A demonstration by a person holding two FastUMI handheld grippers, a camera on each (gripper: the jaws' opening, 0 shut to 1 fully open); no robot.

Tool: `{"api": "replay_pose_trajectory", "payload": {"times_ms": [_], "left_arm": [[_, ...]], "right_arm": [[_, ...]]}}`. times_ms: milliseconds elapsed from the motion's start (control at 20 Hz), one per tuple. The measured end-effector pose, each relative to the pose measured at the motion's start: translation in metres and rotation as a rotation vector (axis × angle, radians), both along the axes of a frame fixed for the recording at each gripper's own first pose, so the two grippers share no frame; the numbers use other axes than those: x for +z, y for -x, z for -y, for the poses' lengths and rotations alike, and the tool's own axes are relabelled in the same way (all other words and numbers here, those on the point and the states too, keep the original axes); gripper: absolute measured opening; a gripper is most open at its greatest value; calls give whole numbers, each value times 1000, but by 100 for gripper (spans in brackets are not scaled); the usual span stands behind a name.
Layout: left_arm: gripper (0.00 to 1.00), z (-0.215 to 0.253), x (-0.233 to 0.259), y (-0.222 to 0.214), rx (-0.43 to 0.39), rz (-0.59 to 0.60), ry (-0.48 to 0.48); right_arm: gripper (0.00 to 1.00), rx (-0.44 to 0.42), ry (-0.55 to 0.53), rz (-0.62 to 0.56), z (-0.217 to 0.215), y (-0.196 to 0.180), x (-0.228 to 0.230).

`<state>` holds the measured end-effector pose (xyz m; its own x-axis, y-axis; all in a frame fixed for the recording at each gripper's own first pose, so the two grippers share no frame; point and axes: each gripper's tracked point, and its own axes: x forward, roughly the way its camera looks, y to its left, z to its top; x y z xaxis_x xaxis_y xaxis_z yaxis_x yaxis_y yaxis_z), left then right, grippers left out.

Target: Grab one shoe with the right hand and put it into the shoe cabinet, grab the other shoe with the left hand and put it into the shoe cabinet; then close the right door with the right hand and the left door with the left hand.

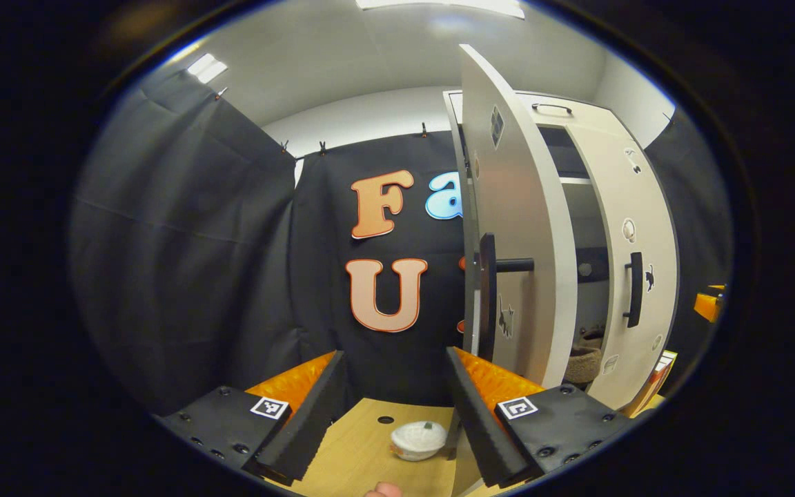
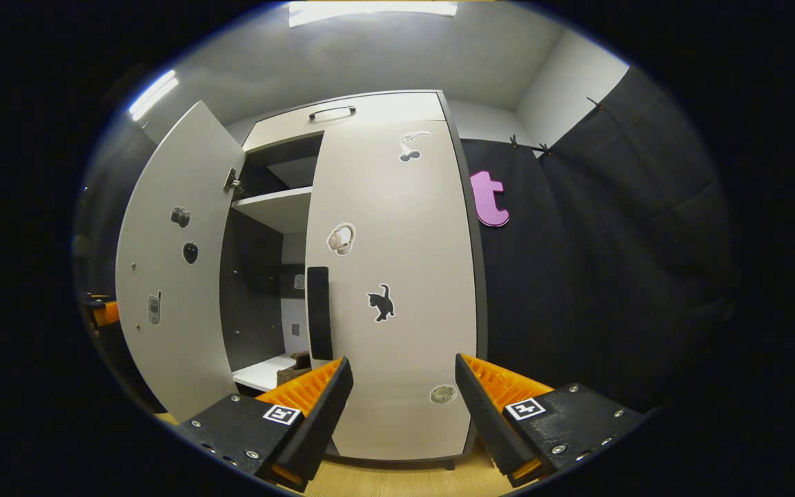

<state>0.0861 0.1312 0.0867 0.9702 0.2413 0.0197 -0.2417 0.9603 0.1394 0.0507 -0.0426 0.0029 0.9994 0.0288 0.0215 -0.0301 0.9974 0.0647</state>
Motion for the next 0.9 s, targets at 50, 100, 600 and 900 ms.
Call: {"api": "replay_pose_trajectory", "payload": {"times_ms": [50,100,600,900], "left_arm": [[97,7,-2,-1,-19,-9,12],[99,16,-3,-3,-39,-14,18],[94,97,-15,-28,-220,-40,36],[99,140,-34,-51,-323,-72,102]], "right_arm": [[92,1,3,1,0,0,1],[92,0,4,2,1,0,1],[92,-32,1,4,16,8,3],[92,-72,12,-3,32,16,2]]}}
